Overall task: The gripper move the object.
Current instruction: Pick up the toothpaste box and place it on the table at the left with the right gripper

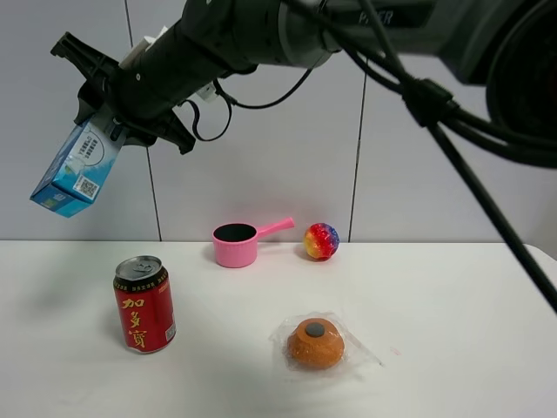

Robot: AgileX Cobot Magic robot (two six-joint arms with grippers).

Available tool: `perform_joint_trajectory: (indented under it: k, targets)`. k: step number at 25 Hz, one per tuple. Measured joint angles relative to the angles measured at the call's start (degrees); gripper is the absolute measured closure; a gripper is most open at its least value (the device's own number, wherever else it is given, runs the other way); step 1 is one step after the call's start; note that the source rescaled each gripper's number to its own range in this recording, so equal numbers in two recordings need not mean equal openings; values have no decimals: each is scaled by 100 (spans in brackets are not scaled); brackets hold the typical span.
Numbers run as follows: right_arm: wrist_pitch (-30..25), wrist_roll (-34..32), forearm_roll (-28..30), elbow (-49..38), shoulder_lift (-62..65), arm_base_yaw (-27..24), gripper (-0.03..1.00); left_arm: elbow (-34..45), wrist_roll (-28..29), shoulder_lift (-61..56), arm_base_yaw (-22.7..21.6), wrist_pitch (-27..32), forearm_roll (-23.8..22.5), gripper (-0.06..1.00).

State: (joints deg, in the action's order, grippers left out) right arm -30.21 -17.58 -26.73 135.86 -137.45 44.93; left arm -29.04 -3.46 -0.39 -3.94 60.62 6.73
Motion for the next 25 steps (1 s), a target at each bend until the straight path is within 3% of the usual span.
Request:
perform_joint_trajectory:
  k: [13,25]
  targets:
    - [1281,1,-188,0,-767,-38,97,0,0,0,0,0,0,-6]
    - [1430,1,-226,0,-1417,-171,97,0,0,0,0,0,0,-6]
